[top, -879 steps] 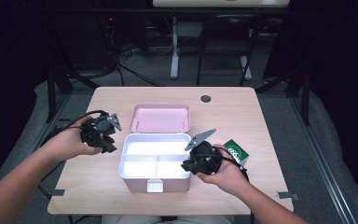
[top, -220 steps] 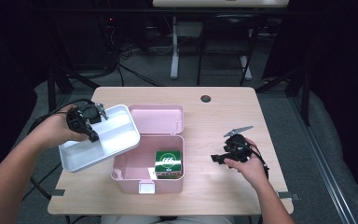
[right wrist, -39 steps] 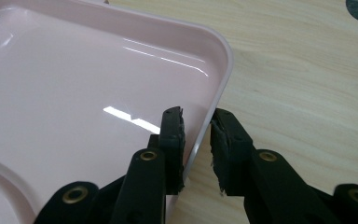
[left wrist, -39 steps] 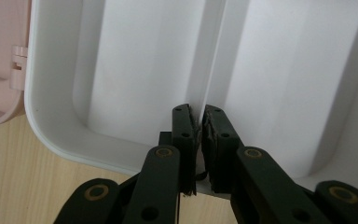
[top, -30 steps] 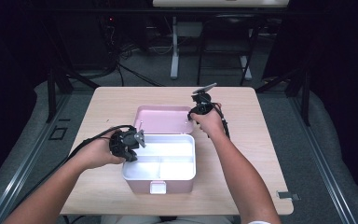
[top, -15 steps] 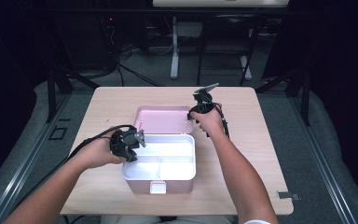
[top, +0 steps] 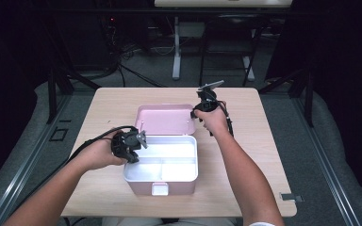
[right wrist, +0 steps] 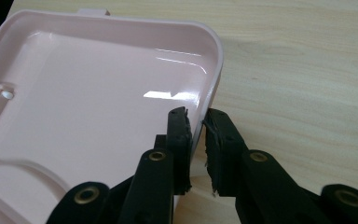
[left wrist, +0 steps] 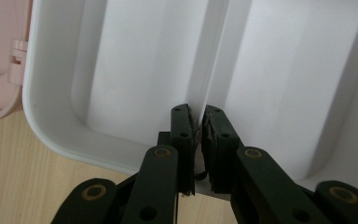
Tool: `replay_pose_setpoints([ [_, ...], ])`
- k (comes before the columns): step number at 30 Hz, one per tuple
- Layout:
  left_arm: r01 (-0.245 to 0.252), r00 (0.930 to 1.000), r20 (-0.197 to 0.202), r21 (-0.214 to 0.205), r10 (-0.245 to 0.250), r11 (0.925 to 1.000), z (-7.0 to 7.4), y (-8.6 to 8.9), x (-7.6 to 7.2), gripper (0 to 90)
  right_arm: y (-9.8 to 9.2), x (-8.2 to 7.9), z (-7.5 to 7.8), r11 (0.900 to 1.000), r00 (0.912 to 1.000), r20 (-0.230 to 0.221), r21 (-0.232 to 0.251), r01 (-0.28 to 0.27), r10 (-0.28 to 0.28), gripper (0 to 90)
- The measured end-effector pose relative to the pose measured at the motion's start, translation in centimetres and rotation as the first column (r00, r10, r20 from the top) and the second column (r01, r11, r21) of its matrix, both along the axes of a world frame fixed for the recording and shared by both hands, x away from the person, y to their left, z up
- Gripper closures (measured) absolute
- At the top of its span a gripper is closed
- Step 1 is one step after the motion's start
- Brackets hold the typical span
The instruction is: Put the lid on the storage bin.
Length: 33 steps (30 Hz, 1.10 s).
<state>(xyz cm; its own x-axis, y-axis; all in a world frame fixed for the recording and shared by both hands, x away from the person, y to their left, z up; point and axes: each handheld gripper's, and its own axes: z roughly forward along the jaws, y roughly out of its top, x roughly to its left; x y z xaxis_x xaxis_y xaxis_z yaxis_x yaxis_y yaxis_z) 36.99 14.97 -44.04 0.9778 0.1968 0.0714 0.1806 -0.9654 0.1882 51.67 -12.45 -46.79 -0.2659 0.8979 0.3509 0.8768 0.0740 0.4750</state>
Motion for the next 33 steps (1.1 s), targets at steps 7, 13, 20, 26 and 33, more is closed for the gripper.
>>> replay_pose_setpoints([
  [7, 0.002, 1.0, 0.002, 0.001, -0.002, 1.0, 0.0, 0.0, 0.0, 83.0, 0.0, -0.4, 0.7, 1.0, 0.9995, 0.03, -0.001, 0.002, -0.002, 81.6],
  [13, -0.001, 1.0, 0.0, 0.0, 0.001, 1.0, 0.0, 0.0, 0.0, 83.0, -0.4, -0.8, 1.6, 0.9998, 0.9984, 0.056, 0.022, 0.0, -0.001, 82.7],
  [20, 0.002, 1.0, -0.001, 0.001, -0.002, 1.0, 0.0, 0.0, 0.1, 83.4, 0.0, -1.8, 3.5, 0.9987, 0.9925, 0.113, 0.012, -0.049, 0.047, 90.0],
  [26, 0.0, 1.0, 0.001, 0.0, 0.0, 1.0, 0.0, 0.0, 0.0, 83.4, 1.0, -1.6, 3.3, 0.9987, 0.9918, 0.122, -0.037, -0.034, 0.038, 90.0],
  [33, 0.003, 1.0, -0.001, -0.004, -0.003, 1.0, 0.0, 0.0, 0.1, 83.4, 0.5, 0.1, 0.9, 0.9988, 0.9977, 0.063, -0.041, 0.025, -0.023, 73.9],
])
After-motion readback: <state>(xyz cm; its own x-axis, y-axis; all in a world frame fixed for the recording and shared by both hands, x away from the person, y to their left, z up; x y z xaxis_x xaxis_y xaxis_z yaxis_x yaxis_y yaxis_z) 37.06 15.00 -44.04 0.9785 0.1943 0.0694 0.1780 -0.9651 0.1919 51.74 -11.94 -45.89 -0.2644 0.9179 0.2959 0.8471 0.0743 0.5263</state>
